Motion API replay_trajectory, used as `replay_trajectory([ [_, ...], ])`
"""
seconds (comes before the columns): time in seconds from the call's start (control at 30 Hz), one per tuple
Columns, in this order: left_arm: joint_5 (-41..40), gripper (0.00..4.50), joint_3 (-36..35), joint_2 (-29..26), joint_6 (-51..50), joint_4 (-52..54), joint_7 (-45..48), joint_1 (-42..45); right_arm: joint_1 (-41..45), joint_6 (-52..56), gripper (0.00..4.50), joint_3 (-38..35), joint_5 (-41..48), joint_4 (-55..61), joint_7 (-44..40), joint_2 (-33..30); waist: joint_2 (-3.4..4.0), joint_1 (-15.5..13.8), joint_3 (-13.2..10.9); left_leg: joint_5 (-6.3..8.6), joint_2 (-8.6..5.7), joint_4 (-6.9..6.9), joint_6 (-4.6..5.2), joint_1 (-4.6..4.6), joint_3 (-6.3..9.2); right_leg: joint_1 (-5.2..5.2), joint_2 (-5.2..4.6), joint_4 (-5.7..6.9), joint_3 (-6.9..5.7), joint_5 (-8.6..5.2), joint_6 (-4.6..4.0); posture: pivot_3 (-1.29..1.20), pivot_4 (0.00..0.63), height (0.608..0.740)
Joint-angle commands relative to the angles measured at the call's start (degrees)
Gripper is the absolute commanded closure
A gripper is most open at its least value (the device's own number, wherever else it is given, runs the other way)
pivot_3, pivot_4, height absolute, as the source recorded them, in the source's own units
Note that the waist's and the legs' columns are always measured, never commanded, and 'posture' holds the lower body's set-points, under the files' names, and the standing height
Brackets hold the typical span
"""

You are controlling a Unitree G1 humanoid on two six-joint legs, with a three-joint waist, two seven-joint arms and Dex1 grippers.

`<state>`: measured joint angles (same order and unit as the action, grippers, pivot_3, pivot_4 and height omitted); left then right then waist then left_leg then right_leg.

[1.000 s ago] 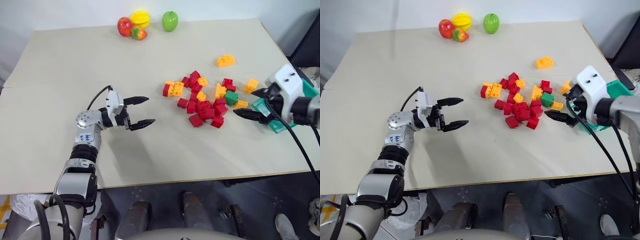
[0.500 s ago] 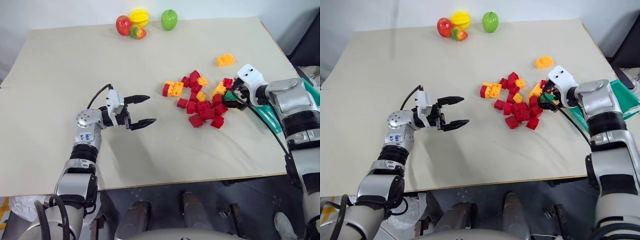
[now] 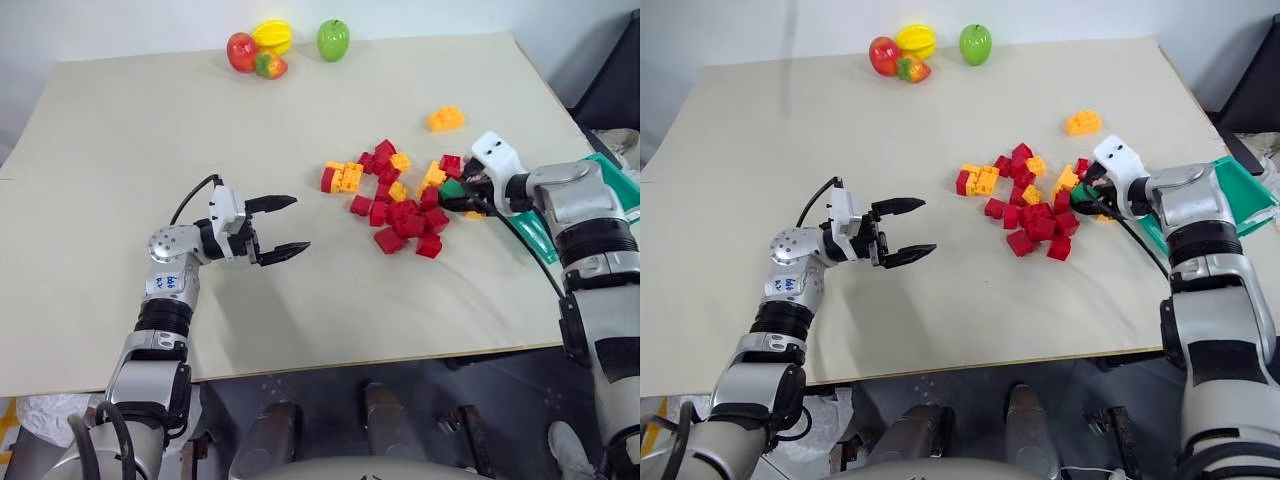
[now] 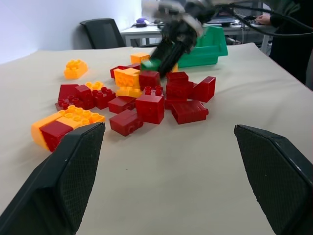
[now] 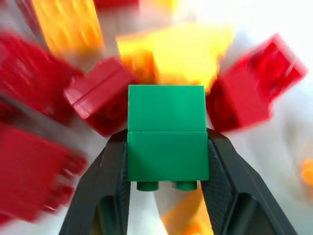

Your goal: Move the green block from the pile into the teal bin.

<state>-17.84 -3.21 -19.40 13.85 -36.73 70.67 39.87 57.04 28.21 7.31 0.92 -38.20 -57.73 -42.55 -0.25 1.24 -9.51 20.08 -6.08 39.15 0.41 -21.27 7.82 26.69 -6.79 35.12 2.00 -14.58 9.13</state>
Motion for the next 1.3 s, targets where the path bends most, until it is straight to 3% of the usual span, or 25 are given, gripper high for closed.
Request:
replay_trajectory([
  [0.03, 1.56, 0.0, 1.69, 0.9, -0.76, 2.3, -2.47, 1.75, -4.22, 8.83, 2.98, -5.55, 2.78, 17.55, 1.31, -4.45, 0.02, -0.36, -0.01, 0.0, -0.01, 0.0, 0.0, 0.0, -0.01, 0.01, 0.0, 0.01, -0.01, 0.0, 0.0, 0.0, 0.15, 0.74],
  [0.2, 4.1, 0.0, 5.91, 3.07, -5.95, 4.23, -4.76, 3.99, -13.17, 18.71, 2.98, -12.05, 4.07, 37.46, 4.3, -10.88, 0.02, -1.32, -0.02, 0.01, -0.01, 0.01, 0.01, -0.02, -0.06, 0.01, -0.01, -0.01, 0.01, 0.0, 0.0, 0.0, 0.15, 0.74],
  [0.3, 5.46, 0.0, 7.41, 4.23, -9.18, 3.51, -6.76, 6.2, -17.77, 18.72, 2.98, -14.28, 3.59, 41.95, 4.1, -16.4, 0.02, -2.01, -0.02, 0.01, -0.03, 0.04, 0.02, -0.02, -0.1, -0.02, -0.02, 0.01, 0.02, 0.01, 0.02, 0.0, 0.15, 0.74],
  [0.5, 7.47, 0.0, 8.77, 6.85, -7.35, 0.22, -9.09, 10.95, -24.61, 13.26, 2.98, -16.31, 0.87, 35.82, 3.56, -27.46, 0.01, -2.65, -0.02, 0.03, -0.04, 0.04, 0.09, 0.06, -0.54, -0.03, 0.01, -0.06, 0.18, 0.09, 0.12, 0.0, 0.15, 0.74],
  [0.63, 7.73, 0.0, 9.06, 7.51, -6.03, -1.05, -8.78, 11.96, -22.37, 5.07, 2.98, -14.77, 0.04, 25.68, 5.77, -26.28, 0.01, -2.34, -0.03, 0.04, -0.03, 0.03, 0.12, 0.14, -0.66, -0.04, 0.02, -0.11, 0.22, 0.15, 0.12, 0.0, 0.15, 0.74],
  [0.8, 7.96, 0.0, 8.73, 7.68, -4.82, -2.83, -8.61, 12.85, -15.26, -3.96, 1.41, -12.0, -1.72, 11.77, 8.25, -22.64, 0.07, -1.73, -0.05, 0.03, 0.0, 0.03, 0.1, 0.25, -0.81, -0.03, 0.02, -0.22, 0.3, 0.17, 0.11, 0.0, 0.15, 0.74],
  [0.93, 7.97, 0.0, 7.88, 7.23, -3.87, -3.54, -9.45, 12.88, -13.37, -6.39, 0.09, -10.76, -2.57, 8.37, 7.7, -22.48, 0.08, -1.74, -0.06, 0.03, 0.05, 0.03, 0.1, 0.24, -0.78, -0.03, 0.02, -0.16, 0.3, 0.18, 0.11, 0.0, 0.15, 0.74],
  [1.1, 6.63, 0.0, 6.87, 5.87, -5.36, -2.35, -8.62, 11.66, -17.16, 0.04, 0.04, -13.49, 2.49, 19.4, 3.89, -22.53, 0.11, -1.92, -0.07, 0.04, 0.04, 0.03, 0.14, 0.15, -0.74, -0.02, 0.02, -0.15, 0.29, 0.23, 0.2, 0.0, 0.15, 0.74],
  [1.2, 3.95, 0.0, 5.11, 4.09, -8.25, 1.7, -6.99, 8.6, -26.02, 11.77, 0.04, -19.86, 13.56, 37.17, -0.56, -20.47, 0.11, -1.95, -0.07, 0.04, 0.05, -0.01, 0.14, 0.11, -0.69, 0.0, 0.02, -0.17, 0.26, 0.23, 0.2, 0.0, 0.15, 0.74],
  [1.3, 3.62, 0.0, 4.21, 1.7, -9.68, 5.41, -7.5, 5.4, -34.41, 16.32, 0.04, -24.85, 20.88, 47.58, -2.14, -17.59, 0.11, -2.03, -0.07, 0.07, 0.19, 0.03, 0.12, 0.13, -0.62, -0.01, 0.11, -0.16, 0.21, 0.25, 0.16, 0.0, 0.15, 0.74],
])
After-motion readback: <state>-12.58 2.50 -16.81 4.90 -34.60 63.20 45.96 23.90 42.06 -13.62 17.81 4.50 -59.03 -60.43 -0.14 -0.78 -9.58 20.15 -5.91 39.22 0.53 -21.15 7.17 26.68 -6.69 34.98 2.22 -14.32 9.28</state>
